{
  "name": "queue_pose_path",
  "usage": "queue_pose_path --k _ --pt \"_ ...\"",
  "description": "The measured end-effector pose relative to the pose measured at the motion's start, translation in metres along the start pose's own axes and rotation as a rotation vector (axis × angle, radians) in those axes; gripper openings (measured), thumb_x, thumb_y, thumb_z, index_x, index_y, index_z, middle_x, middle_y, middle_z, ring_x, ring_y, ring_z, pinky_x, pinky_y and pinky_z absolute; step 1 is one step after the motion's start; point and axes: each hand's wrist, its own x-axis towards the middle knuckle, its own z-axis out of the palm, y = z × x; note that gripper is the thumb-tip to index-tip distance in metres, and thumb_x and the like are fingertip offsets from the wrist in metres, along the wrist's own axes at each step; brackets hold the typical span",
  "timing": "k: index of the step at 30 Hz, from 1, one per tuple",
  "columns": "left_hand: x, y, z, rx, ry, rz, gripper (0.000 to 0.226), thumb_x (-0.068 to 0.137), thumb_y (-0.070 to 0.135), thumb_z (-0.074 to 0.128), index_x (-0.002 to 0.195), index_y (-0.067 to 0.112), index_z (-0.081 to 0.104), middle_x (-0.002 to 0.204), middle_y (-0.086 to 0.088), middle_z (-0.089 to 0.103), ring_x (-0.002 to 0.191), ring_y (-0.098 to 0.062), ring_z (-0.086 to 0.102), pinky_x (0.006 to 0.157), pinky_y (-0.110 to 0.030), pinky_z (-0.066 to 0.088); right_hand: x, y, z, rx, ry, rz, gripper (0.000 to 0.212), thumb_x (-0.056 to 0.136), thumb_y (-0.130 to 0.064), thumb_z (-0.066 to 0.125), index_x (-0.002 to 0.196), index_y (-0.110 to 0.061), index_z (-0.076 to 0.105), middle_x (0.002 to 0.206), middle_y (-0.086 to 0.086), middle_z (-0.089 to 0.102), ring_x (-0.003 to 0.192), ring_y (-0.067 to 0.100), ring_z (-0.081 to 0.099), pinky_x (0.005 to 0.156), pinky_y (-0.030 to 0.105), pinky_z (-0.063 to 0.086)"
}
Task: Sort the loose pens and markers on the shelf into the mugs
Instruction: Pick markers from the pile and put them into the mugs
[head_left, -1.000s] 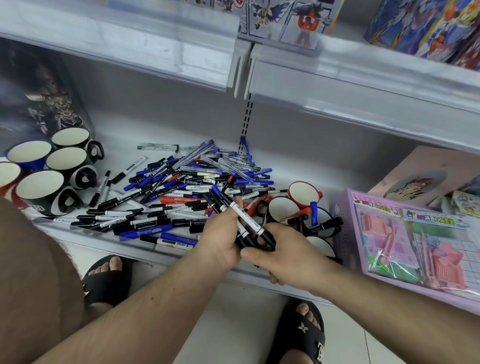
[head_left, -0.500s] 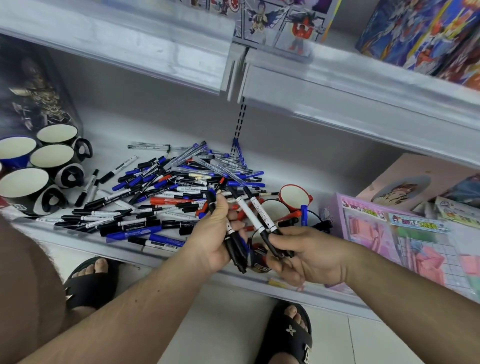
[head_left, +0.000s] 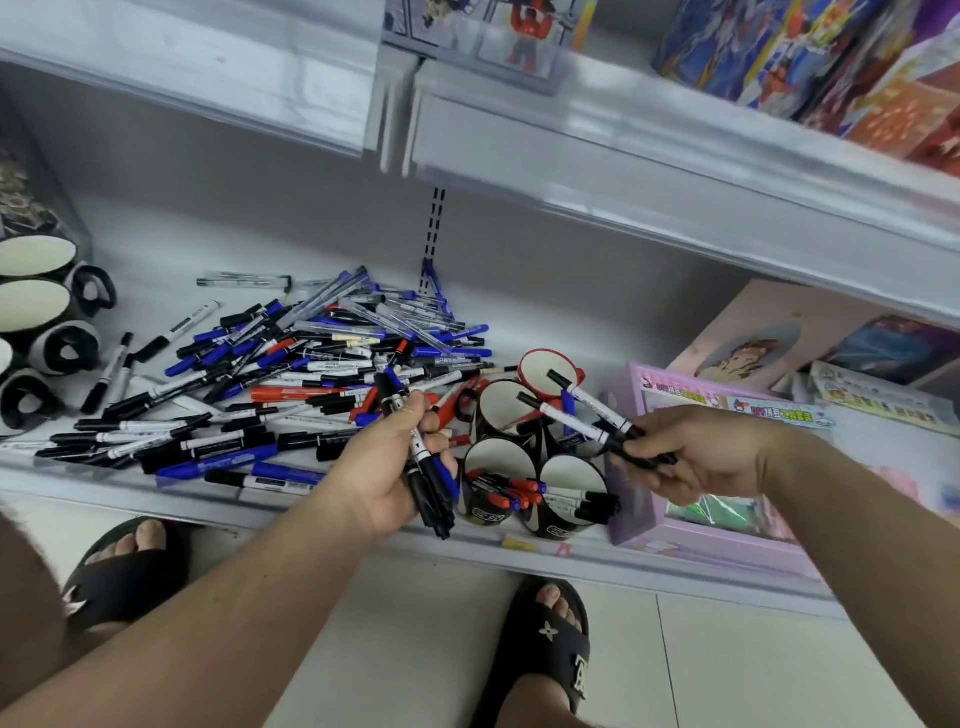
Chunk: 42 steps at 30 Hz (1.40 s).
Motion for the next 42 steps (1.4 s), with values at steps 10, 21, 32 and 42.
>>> queue_pose_path --k 10,21,32,42 --pt "0.0 -0.013 -0.003 0.034 0.03 -0.024 0.027 0.099 0.035 0.054 0.078 0.017 0.056 0.061 0.006 0.047 0.05 -0.01 0.043 0.058 -0.028 0.044 0.039 0.047 -0.025 -0.207 0.106 0.383 0.018 0.095 -0.017 0.046 0.083 -0.01 0.057 0.058 0.003 0.045 0.041 0.014 0.03 0.043 0.021 0.02" --pt "-0.004 -0.008 -0.002 0.049 0.034 -0.025 0.028 0.098 0.035 0.053 0.078 0.017 0.057 0.062 0.005 0.048 0.052 -0.011 0.045 0.065 -0.03 0.045 0.067 0.03 0.003 -0.441 0.131 0.533 0.027 0.09 -0.04 0.053 0.075 -0.018 0.05 0.056 -0.002 0.041 0.043 0.011 0.028 0.042 0.019 0.021" --pt "-0.01 -0.006 0.008 -0.058 -0.077 0.027 0.021 0.101 0.03 0.045 0.09 0.016 0.056 0.069 0.003 0.05 0.06 -0.012 0.046 0.07 -0.031 0.048 0.021 -0.038 0.127 -0.733 0.316 -0.365 0.036 0.087 -0.049 0.063 0.074 -0.016 0.063 0.067 0.001 0.058 0.06 0.015 0.053 0.059 0.031 0.04" --pt "-0.016 0.006 0.008 -0.087 -0.107 0.037 0.023 0.102 0.028 0.043 0.1 0.013 0.061 0.071 0.0 0.057 0.063 -0.016 0.057 0.066 -0.033 0.052 0.023 -0.032 0.158 -0.565 0.287 -0.383 0.024 0.094 -0.043 0.058 0.078 -0.029 0.049 0.067 -0.004 0.061 0.044 0.015 0.062 0.042 0.022 0.042"
